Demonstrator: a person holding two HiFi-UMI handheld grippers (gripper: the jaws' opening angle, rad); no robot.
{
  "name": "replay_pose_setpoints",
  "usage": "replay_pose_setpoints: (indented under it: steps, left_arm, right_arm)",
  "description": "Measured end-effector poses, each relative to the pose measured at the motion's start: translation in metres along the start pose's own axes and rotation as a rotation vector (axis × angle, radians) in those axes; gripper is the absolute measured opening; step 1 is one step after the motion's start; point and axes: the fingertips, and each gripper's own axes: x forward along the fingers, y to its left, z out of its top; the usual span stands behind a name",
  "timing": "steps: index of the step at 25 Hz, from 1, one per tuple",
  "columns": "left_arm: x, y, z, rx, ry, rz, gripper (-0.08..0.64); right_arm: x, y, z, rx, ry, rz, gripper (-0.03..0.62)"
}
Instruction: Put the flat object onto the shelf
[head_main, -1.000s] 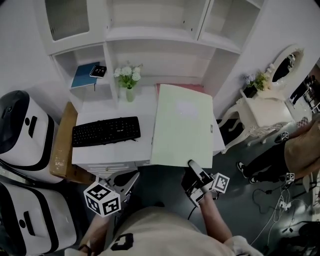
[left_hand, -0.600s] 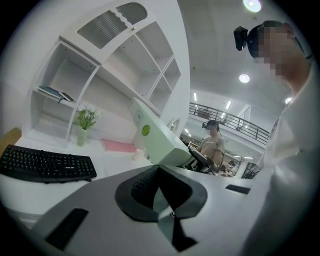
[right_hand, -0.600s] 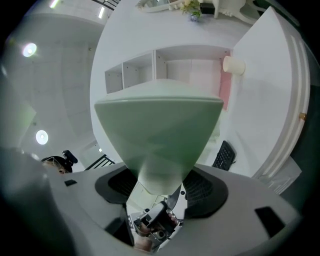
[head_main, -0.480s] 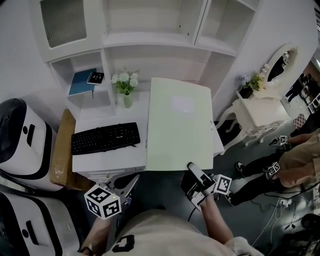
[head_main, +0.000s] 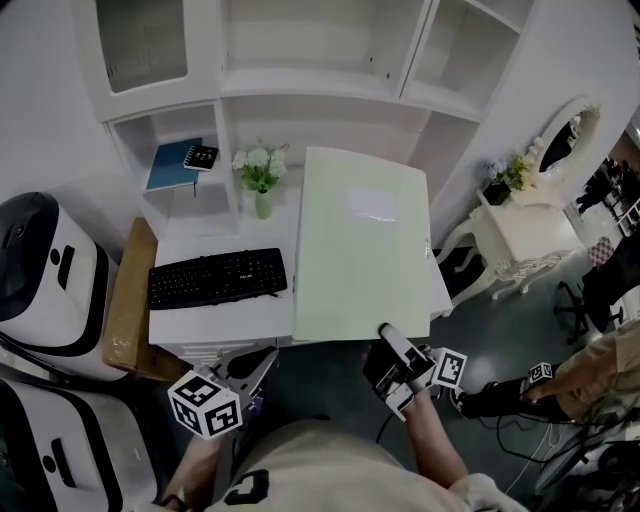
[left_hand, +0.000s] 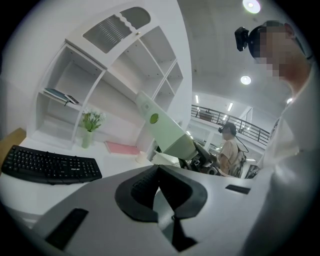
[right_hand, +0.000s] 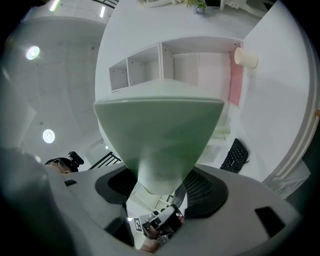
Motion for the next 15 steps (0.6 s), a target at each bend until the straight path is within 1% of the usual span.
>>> replay_pose_setpoints:
  steps: [4, 10, 15]
  left_arm:
    - [-0.001, 0.0, 0.002, 0.004, -0.001, 0.004, 0.014]
    - [0.001, 0.0, 0.004, 0.008, 0.006, 0.004, 0.014]
    - [0.002, -0.004, 0.005, 0.012, 0.007, 0.006, 0.014]
  right_arm:
    - [0.005, 0.006, 0.001, -0.015, 0.012, 0.012, 0.295]
    - [0.012, 0.017, 0.004, 0.0, 0.015, 0.055, 0.295]
    - [0.017, 0.029, 0.01, -0.013, 0.029, 0.075, 0.295]
